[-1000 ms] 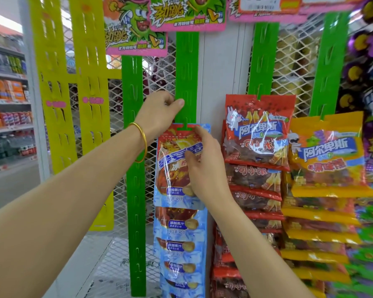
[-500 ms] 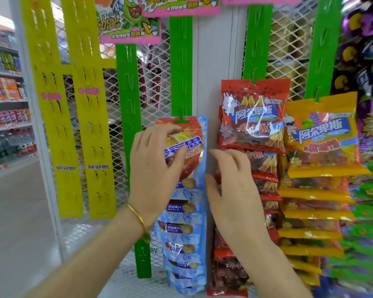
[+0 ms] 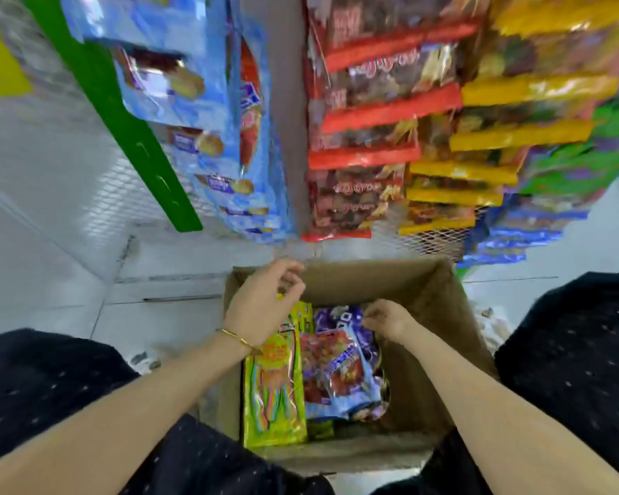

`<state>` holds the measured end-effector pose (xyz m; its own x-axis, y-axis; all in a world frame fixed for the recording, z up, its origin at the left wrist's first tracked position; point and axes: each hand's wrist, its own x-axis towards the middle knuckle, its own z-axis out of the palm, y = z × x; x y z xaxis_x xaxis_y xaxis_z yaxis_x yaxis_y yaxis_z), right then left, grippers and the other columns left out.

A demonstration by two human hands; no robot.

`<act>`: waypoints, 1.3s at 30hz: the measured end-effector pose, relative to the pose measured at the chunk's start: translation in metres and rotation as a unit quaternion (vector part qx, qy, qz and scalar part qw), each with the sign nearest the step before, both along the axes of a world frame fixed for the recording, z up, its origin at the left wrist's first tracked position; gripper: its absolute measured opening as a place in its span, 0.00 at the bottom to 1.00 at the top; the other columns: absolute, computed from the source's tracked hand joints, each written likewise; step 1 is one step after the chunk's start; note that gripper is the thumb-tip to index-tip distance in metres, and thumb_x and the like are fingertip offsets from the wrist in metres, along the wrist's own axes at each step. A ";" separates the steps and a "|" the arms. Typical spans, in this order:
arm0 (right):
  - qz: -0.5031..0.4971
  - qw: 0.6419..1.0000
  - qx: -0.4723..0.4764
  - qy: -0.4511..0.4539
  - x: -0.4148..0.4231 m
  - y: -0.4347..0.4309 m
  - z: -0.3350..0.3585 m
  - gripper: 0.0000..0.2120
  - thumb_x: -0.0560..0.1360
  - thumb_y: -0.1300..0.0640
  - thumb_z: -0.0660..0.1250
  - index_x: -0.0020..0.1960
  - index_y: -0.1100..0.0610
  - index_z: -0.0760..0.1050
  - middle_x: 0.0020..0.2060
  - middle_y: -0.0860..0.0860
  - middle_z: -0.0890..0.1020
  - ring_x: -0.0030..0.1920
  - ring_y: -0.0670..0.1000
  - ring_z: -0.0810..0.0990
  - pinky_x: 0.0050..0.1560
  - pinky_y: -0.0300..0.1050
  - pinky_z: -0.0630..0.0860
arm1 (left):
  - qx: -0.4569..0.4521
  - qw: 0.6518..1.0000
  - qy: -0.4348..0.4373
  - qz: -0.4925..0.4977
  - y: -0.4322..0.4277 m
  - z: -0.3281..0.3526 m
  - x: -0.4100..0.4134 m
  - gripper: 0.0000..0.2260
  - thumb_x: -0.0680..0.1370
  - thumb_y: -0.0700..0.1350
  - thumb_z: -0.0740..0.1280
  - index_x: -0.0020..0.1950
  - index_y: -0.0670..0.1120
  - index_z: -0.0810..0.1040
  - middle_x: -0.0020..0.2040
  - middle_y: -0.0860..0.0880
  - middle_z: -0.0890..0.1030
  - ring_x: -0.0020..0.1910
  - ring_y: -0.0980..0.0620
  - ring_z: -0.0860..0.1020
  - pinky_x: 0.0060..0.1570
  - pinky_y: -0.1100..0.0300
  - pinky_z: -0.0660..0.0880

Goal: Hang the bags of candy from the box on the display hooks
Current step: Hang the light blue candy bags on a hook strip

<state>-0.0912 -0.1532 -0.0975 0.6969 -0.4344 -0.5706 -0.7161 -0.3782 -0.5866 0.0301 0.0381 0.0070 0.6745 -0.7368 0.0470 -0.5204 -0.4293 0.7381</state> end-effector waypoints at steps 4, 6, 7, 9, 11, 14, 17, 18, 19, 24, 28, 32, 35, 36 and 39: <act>0.028 0.994 -0.006 0.105 -0.006 0.020 -0.051 0.23 0.76 0.51 0.66 0.64 0.64 0.68 0.57 0.53 0.75 0.58 0.52 0.74 0.57 0.43 0.66 | 0.011 0.999 0.036 0.022 -0.006 -0.018 0.013 0.08 0.74 0.42 0.66 0.52 0.45 0.76 0.39 0.57 0.75 0.37 0.57 0.76 0.41 0.74 0.69; 0.022 0.990 -0.007 0.139 -0.008 0.032 -0.071 0.29 0.74 0.46 0.67 0.66 0.65 0.64 0.62 0.58 0.74 0.61 0.57 0.73 0.58 0.47 0.68 | 0.018 0.998 0.050 0.030 -0.009 -0.024 0.015 0.07 0.74 0.41 0.67 0.52 0.44 0.76 0.40 0.54 0.75 0.37 0.61 0.74 0.40 0.75 0.68; 0.011 0.988 -0.019 0.153 -0.008 0.037 -0.077 0.31 0.73 0.44 0.68 0.66 0.63 0.64 0.62 0.59 0.74 0.62 0.59 0.72 0.59 0.49 0.70 | 0.023 0.998 0.057 0.034 -0.010 -0.026 0.015 0.07 0.75 0.39 0.67 0.52 0.44 0.76 0.40 0.54 0.75 0.37 0.62 0.74 0.39 0.76 0.68; -0.017 0.983 -0.063 0.170 -0.009 0.044 -0.084 0.33 0.71 0.42 0.69 0.66 0.60 0.64 0.63 0.58 0.73 0.64 0.59 0.70 0.60 0.52 0.70 | 0.027 0.996 0.070 0.040 -0.011 -0.027 0.014 0.07 0.75 0.37 0.66 0.51 0.46 0.75 0.40 0.54 0.75 0.35 0.63 0.74 0.37 0.78 0.68; -0.050 0.981 -0.082 0.169 -0.007 0.048 -0.084 0.34 0.69 0.42 0.71 0.65 0.59 0.63 0.63 0.56 0.73 0.65 0.58 0.68 0.61 0.53 0.68 | 0.028 0.995 0.080 0.043 -0.012 -0.027 0.013 0.07 0.75 0.37 0.66 0.49 0.48 0.74 0.40 0.56 0.75 0.34 0.66 0.75 0.35 0.78 0.68; -0.089 0.984 -0.043 0.145 -0.006 0.049 -0.088 0.30 0.70 0.45 0.72 0.63 0.61 0.66 0.60 0.58 0.76 0.63 0.59 0.71 0.59 0.51 0.69 | 0.025 0.995 0.091 0.044 -0.014 -0.027 0.012 0.07 0.76 0.37 0.66 0.49 0.48 0.73 0.40 0.56 0.74 0.34 0.69 0.74 0.34 0.78 0.69; -0.043 0.990 -0.026 0.129 -0.008 0.054 -0.089 0.25 0.70 0.43 0.71 0.54 0.63 0.74 0.54 0.59 0.79 0.54 0.57 0.77 0.53 0.51 0.74 | 0.029 0.994 0.099 0.048 -0.013 -0.029 0.012 0.07 0.76 0.38 0.65 0.49 0.49 0.73 0.41 0.56 0.75 0.34 0.62 0.76 0.34 0.75 0.71; -0.029 0.990 -0.037 0.132 -0.009 0.058 -0.088 0.28 0.68 0.41 0.72 0.55 0.62 0.73 0.56 0.58 0.78 0.56 0.57 0.76 0.53 0.51 0.74 | 0.029 0.993 0.104 0.047 -0.013 -0.029 0.011 0.07 0.76 0.39 0.65 0.49 0.50 0.74 0.41 0.56 0.76 0.35 0.61 0.76 0.34 0.74 0.71; -0.018 0.989 -0.047 0.142 -0.010 0.061 -0.087 0.32 0.66 0.39 0.72 0.60 0.60 0.70 0.60 0.58 0.74 0.60 0.57 0.73 0.55 0.51 0.73 | 0.030 0.993 0.108 0.046 -0.012 -0.030 0.011 0.07 0.76 0.40 0.65 0.50 0.51 0.74 0.42 0.55 0.77 0.36 0.59 0.77 0.35 0.73 0.72; 0.018 0.982 -0.070 0.172 -0.012 0.072 -0.082 0.45 0.64 0.36 0.72 0.71 0.55 0.57 0.69 0.57 0.65 0.70 0.59 0.61 0.64 0.57 0.67 | 0.032 0.991 0.118 0.051 -0.006 -0.026 0.009 0.06 0.76 0.41 0.64 0.51 0.50 0.74 0.44 0.53 0.78 0.42 0.53 0.79 0.35 0.66 0.72; -0.056 0.985 -0.035 0.160 -0.016 0.074 -0.086 0.43 0.62 0.41 0.76 0.66 0.59 0.61 0.65 0.58 0.70 0.68 0.60 0.64 0.63 0.55 0.67 | 0.033 0.991 0.113 0.058 -0.001 -0.025 0.010 0.05 0.76 0.41 0.64 0.51 0.50 0.74 0.43 0.53 0.78 0.41 0.51 0.79 0.41 0.62 0.75; -0.134 0.985 0.062 0.088 -0.017 0.070 -0.092 0.26 0.63 0.51 0.79 0.51 0.60 0.70 0.49 0.56 0.78 0.46 0.54 0.77 0.44 0.52 0.79 | 0.034 0.991 0.116 0.056 0.002 -0.027 0.012 0.05 0.76 0.40 0.65 0.50 0.50 0.74 0.42 0.55 0.77 0.40 0.51 0.79 0.40 0.65 0.74; -0.202 0.974 0.102 0.021 -0.021 0.060 -0.077 0.15 0.68 0.56 0.75 0.43 0.56 0.68 0.46 0.57 0.79 0.43 0.57 0.80 0.36 0.53 0.78 | 0.037 0.990 0.122 0.053 0.000 -0.028 0.012 0.06 0.76 0.40 0.65 0.50 0.50 0.74 0.42 0.55 0.77 0.41 0.50 0.79 0.38 0.66 0.73; -0.226 0.968 0.111 -0.009 -0.022 0.054 -0.068 0.12 0.70 0.58 0.73 0.42 0.55 0.69 0.46 0.57 0.80 0.43 0.57 0.81 0.38 0.53 0.78 | 0.042 0.990 0.123 0.048 -0.002 -0.027 0.011 0.06 0.76 0.40 0.65 0.51 0.50 0.74 0.44 0.54 0.77 0.42 0.51 0.78 0.37 0.67 0.72; -0.274 0.942 0.163 -0.101 -0.018 0.034 -0.026 0.11 0.72 0.62 0.71 0.49 0.58 0.70 0.42 0.56 0.81 0.35 0.53 0.81 0.37 0.53 0.78 | 0.075 0.991 0.108 0.019 -0.007 -0.023 0.009 0.12 0.77 0.42 0.65 0.60 0.47 0.73 0.55 0.50 0.76 0.48 0.56 0.75 0.42 0.71 0.70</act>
<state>-0.1094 -0.1193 -0.1240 0.5274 -0.5854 -0.6157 -0.6120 0.2409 -0.7533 0.0395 0.0308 -0.0163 0.6841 -0.6986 -0.2096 -0.3387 -0.5588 0.7570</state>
